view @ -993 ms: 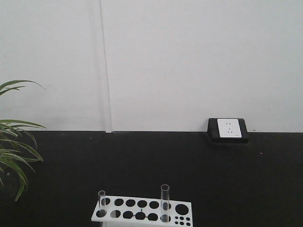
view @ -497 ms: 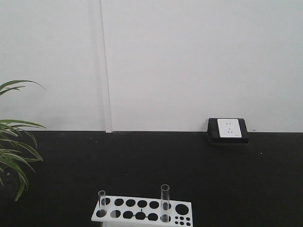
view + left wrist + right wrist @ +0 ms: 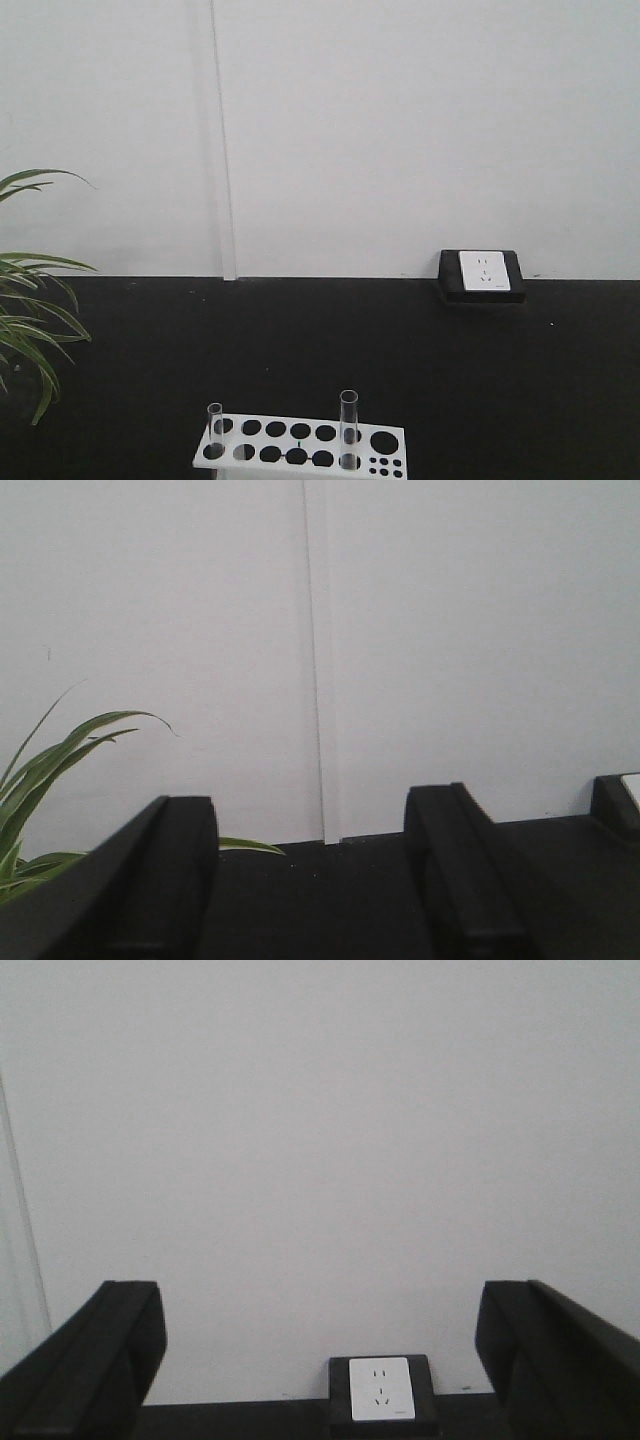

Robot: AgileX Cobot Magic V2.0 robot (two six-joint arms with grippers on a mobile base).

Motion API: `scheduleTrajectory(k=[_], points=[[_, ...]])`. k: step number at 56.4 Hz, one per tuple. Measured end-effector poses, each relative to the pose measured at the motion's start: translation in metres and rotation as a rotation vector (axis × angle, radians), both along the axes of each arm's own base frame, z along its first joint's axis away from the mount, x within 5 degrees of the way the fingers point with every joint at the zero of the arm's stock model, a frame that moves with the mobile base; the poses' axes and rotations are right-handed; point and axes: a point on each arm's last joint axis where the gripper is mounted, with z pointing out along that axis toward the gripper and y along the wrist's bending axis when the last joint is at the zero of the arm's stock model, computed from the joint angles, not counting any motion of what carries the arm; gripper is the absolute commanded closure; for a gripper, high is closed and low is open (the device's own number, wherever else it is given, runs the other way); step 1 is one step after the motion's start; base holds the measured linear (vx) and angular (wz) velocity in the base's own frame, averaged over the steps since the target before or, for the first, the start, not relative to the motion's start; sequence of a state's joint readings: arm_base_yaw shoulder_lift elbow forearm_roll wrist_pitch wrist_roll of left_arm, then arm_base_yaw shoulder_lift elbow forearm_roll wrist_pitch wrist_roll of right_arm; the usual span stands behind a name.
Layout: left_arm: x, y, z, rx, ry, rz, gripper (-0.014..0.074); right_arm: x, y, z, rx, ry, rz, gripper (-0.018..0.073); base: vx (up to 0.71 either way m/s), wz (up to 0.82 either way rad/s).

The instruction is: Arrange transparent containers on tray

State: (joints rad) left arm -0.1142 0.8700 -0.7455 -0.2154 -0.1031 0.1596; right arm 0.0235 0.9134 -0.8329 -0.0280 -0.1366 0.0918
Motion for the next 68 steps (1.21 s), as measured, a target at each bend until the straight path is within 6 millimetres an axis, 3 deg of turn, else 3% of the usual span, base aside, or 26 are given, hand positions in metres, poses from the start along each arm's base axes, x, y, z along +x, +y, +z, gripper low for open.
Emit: scheduleTrajectory(k=[9, 14, 25, 32, 39, 48, 58, 68], points=[[0.0, -0.001, -0.001, 0.027, -0.016, -0.001, 0.0081, 0.0, 0.001, -0.001, -0.068, -0.015, 0.004, -0.0048, 0.0, 0.0], [0.0, -0.003, -0.011, 0.072, -0.013, -0.011, 0.0109, 0.0, 0.003, -0.01, -0.122, -0.03, 0.016, -0.001, 0.0, 0.0], [-0.004, -0.012, -0.055, 0.133, 0.062, -0.066, 0.018, -0.002, 0.011, -0.058, -0.092, 0.004, 0.116, 0.0027, 0.0, 0.0], [-0.01, -0.017, -0.086, 0.066, 0.134, -0.101, 0.0218, -0.007, 0.023, -0.086, -0.112, 0.016, 0.24, 0.0027, 0.0, 0.0], [-0.012, -0.021, -0.109, -0.018, 0.185, -0.121, 0.0235, -0.008, 0.038, -0.101, -0.175, 0.013, 0.421, 0.0027, 0.0, 0.0], [-0.001, -0.036, -0.126, 0.041, 0.199, -0.212, 0.0234, 0.0, 0.05, -0.113, -0.178, 0.029, 0.562, 0.0027, 0.0, 0.0], [0.015, -0.064, -0.146, 0.134, 0.151, -0.426, 0.0232, 0.013, 0.055, -0.128, -0.142, 0.057, 0.632, 0.0027, 0.0, 0.0], [0.031, -0.079, -0.174, 0.094, 0.163, -0.527, 0.0176, 0.022, 0.057, -0.139, -0.128, 0.089, 0.656, 0.0027, 0.0, 0.0]])
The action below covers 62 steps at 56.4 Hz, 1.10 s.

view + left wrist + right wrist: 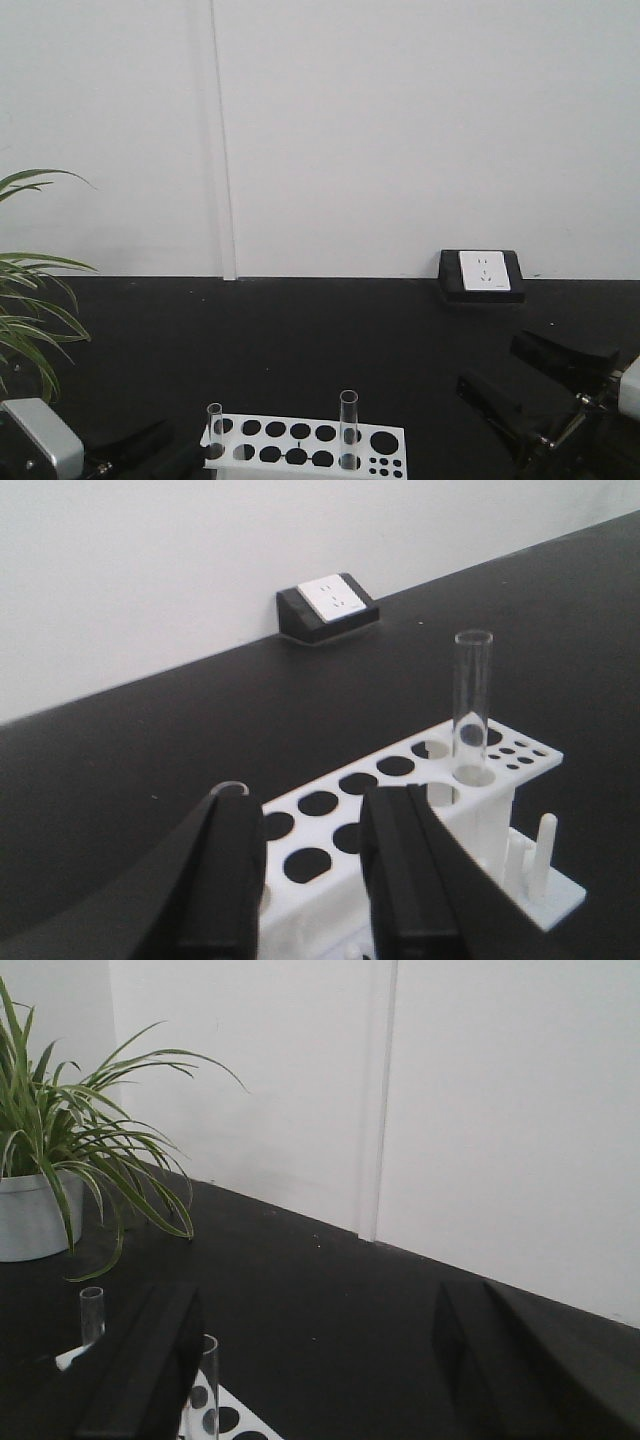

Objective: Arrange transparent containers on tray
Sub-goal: 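Lower both grippers onto the two clear glass tubes in the rack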

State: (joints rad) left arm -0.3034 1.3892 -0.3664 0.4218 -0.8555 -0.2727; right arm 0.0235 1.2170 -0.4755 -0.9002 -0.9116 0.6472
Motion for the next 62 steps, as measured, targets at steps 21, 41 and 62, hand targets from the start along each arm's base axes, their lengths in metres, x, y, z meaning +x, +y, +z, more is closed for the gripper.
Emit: scheduleTrajectory(k=[21, 41, 62], points=[[0.039, -0.008, -0.019, -0.073, 0.043, 0.058, 0.0069, 0.01, 0.0, 0.004, -0.013, -0.015, -0.002, 0.0027, 0.0, 0.0], [0.076, -0.019, -0.041, -0.026, 0.058, 0.054, 0.0076, 0.011, -0.001, 0.003, -0.023, -0.006, -0.013, 0.0027, 0.0, 0.0], [0.083, -0.023, -0.048, -0.034, 0.035, 0.043, 0.0447, 0.011, -0.001, 0.002, -0.024, -0.004, -0.014, 0.0027, 0.0, 0.0]])
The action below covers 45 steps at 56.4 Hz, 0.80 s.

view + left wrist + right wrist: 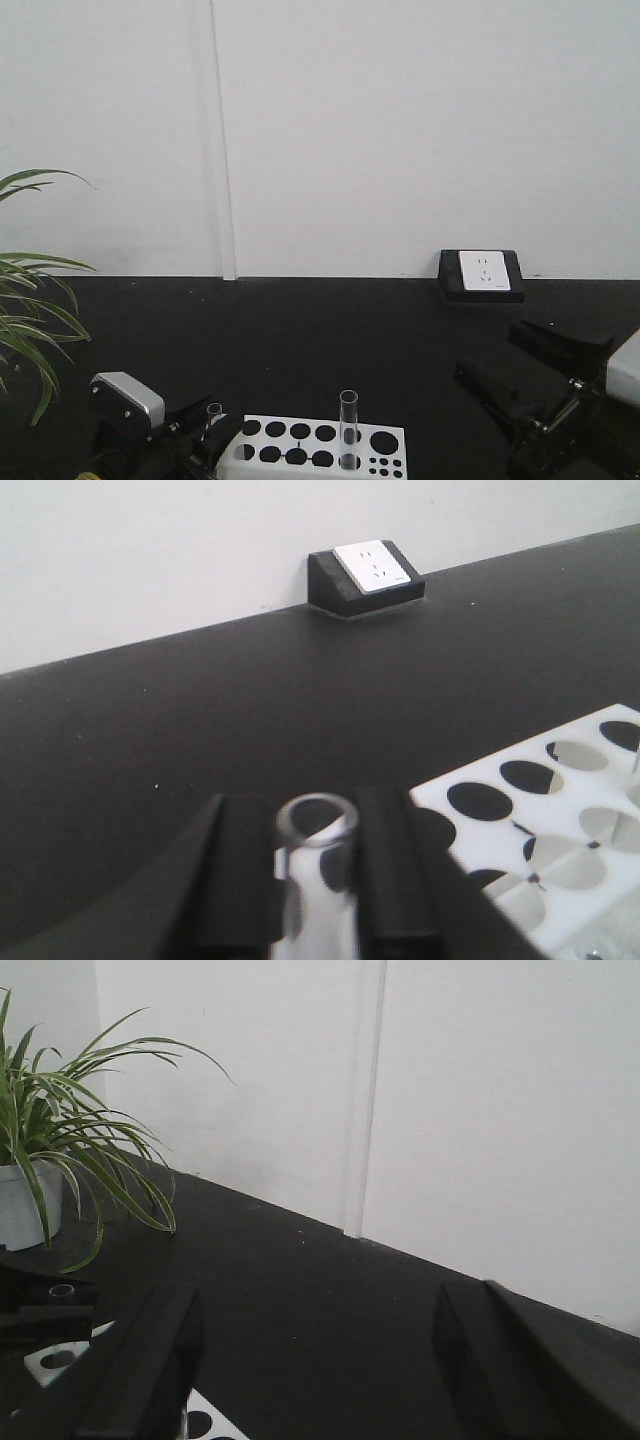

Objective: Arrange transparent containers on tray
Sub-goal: 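Lower both grippers onto the two clear glass tubes in the rack, then close both grippers on the tubes and lift them out of the rack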

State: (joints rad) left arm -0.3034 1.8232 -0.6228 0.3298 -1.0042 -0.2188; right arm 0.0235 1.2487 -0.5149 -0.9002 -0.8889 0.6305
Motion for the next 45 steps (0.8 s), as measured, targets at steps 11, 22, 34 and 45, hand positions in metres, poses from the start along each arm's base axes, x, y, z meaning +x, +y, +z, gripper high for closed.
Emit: scheduleTrajectory(k=[11, 22, 34, 45], points=[[0.0, 0.0, 0.001, -0.001, -0.008, -0.001, 0.0605, 0.0, 0.0, 0.0, 0.0, 0.0, 0.0, 0.0027, 0.0, 0.0], [-0.001, 0.0, 0.006, 0.004, -0.014, 0.002, 0.0604, 0.0, 0.0, 0.0, 0.0, 0.0, 0.0, 0.0027, 0.0, 0.0], [-0.011, 0.005, 0.06, -0.022, -0.123, 0.011, 0.0603, 0.0, 0.0, 0.0, 0.002, -0.003, 0.003, 0.0027, 0.0, 0.0], [-0.027, 0.01, 0.133, 0.035, -0.221, 0.007, 0.0603, 0.0, 0.0, 0.0, -0.004, 0.0, 0.002, 0.0027, 0.0, 0.0]])
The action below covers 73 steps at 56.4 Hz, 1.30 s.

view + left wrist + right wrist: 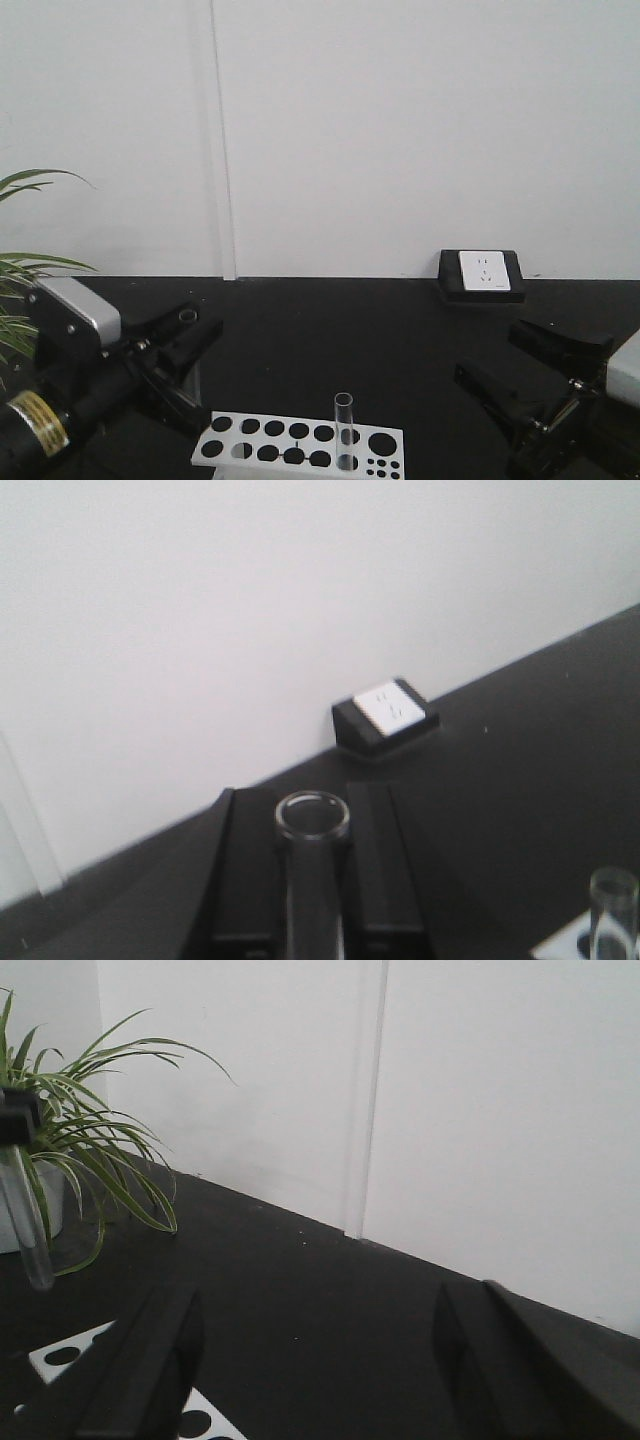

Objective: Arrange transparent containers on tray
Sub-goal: 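Close both grippers on the tubes and lift them out of the rack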

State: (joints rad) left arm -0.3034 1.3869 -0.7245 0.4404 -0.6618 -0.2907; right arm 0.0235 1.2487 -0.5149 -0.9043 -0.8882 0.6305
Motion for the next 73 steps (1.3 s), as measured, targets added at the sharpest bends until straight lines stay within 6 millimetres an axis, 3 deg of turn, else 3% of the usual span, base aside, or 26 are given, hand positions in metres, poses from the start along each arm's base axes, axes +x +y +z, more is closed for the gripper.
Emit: scheduleTrajectory(k=[10, 18, 31, 73], points=[[-0.023, 0.006, 0.066, -0.068, -0.116, -0.017, 0.0603, 0.006, 0.003, -0.015, -0.043, 0.051, 0.036, 0.0027, 0.0, 0.0], [-0.04, 0.01, 0.091, -0.083, -0.176, -0.03, 0.0603, 0.016, 0.016, -0.038, -0.048, 0.125, 0.109, 0.0027, 0.0, 0.0], [-0.036, 0.016, 0.081, -0.018, -0.067, 0.056, 0.0603, 0.032, 0.058, -0.059, -0.121, 0.159, 0.235, 0.0027, 0.0, 0.0], [-0.035, 0.018, 0.078, -0.003, -0.038, 0.077, 0.0603, 0.082, 0.082, -0.082, 0.037, 0.177, 0.372, 0.0027, 0.0, 0.0]])
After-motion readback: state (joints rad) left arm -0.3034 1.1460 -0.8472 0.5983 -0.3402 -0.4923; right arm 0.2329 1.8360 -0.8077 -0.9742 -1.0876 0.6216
